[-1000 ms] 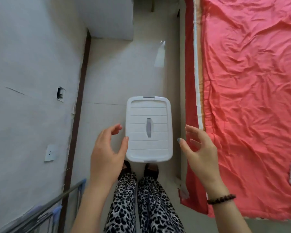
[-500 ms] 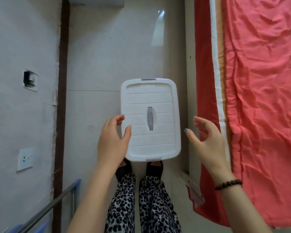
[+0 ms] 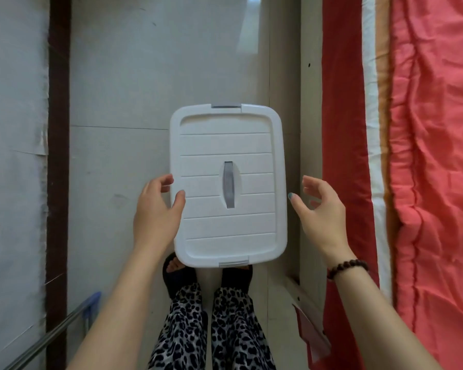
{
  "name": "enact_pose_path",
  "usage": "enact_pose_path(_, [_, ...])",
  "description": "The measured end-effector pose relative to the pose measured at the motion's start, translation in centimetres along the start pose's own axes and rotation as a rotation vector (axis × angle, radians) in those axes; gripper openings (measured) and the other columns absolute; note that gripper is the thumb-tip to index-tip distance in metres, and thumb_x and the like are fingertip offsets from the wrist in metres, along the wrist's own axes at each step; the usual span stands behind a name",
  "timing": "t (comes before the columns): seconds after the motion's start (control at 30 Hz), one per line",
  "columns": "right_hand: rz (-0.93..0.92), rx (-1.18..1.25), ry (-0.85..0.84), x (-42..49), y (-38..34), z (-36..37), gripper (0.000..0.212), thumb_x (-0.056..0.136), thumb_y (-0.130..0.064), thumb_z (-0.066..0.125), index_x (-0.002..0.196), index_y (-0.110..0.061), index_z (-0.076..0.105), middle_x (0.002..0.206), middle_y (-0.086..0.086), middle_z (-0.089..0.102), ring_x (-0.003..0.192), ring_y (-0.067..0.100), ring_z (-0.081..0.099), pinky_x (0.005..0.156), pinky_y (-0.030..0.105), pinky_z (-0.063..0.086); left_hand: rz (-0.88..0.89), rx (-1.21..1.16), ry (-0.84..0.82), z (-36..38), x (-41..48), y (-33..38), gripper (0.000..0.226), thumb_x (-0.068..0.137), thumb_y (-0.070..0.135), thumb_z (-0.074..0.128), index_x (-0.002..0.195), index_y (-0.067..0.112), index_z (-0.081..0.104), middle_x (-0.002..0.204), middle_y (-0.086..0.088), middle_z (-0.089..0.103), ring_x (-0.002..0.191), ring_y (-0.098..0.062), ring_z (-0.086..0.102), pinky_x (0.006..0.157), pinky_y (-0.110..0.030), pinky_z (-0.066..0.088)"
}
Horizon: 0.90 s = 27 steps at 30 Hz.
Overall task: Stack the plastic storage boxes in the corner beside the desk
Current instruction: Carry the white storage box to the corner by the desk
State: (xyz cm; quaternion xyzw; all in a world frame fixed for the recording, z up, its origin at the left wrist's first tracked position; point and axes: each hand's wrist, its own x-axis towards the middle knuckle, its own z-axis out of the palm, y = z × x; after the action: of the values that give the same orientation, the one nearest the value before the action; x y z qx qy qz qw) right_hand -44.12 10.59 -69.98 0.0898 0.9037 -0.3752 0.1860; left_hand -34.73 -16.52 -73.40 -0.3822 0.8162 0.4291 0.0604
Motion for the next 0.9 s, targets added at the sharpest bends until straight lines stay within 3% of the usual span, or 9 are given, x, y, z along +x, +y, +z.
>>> enact_pose_path(0.3, [0.1,-0.048,-0.033,3.9,5.8,4.9,0.047,0.085,-0.028,0.071,0.129,-0.022,0.054,0.123,-0.012,0.057,0.11,0.002,0.051,0.093,0.021,0.039,-0.061,-0.006,0.012,4.9,3.5,-4.6,0.037,0.088,0.028,0.06,0.124,0.02,0.052,0.121,0.007,0.054,0.112,-0.011,0.052,0.089,-0.033,0.046])
enact_pose_path(0.47, [0.129,-0.055,-0.04,5.8,7.8,7.1,0.049,0.085,-0.029,0.071,0.13,-0.022,0.052,0.126,-0.007,0.056,0.11,0.003,0.05,0.092,0.023,0.039,-0.042,0.057,0.045,6.9,4.5,-6.4,0.04,0.089,0.028,0.059,0.126,0.017,0.05,0.125,0.002,0.053,0.115,-0.012,0.049,0.087,-0.025,0.037])
enact_pose_path(0.57, [0.166,-0.029,-0.048,6.6,8.6,8.3,0.056,0.085,-0.027,0.071,0.135,-0.021,0.047,0.131,-0.004,0.054,0.112,0.005,0.049,0.096,0.027,0.041,-0.047,0.11,0.042,8.2,5.0,-7.7,0.044,0.089,0.027,0.058,0.13,0.014,0.048,0.128,-0.003,0.051,0.12,-0.018,0.046,0.092,-0.026,0.035])
enact_pose_path(0.73, [0.258,-0.021,-0.141,7.5,10.1,9.8,0.08,0.084,-0.032,0.073,0.149,-0.018,0.028,0.149,0.003,0.037,0.135,0.02,0.04,0.111,0.042,0.037,-0.15,0.142,0.043,10.1,5.5,-9.5,0.061,0.087,0.029,0.062,0.138,0.008,0.037,0.141,-0.01,0.04,0.132,-0.025,0.035,0.105,-0.035,0.031])
enact_pose_path(0.9, [0.276,0.011,-0.152,8.5,11.3,10.7,0.087,0.08,-0.032,0.076,0.149,-0.019,0.026,0.15,0.003,0.035,0.132,0.021,0.041,0.109,0.043,0.039,-0.244,0.056,0.068,11.9,6.0,-10.1,0.071,0.083,0.027,0.067,0.142,0.007,0.032,0.143,-0.012,0.036,0.13,-0.027,0.038,0.105,-0.033,0.031])
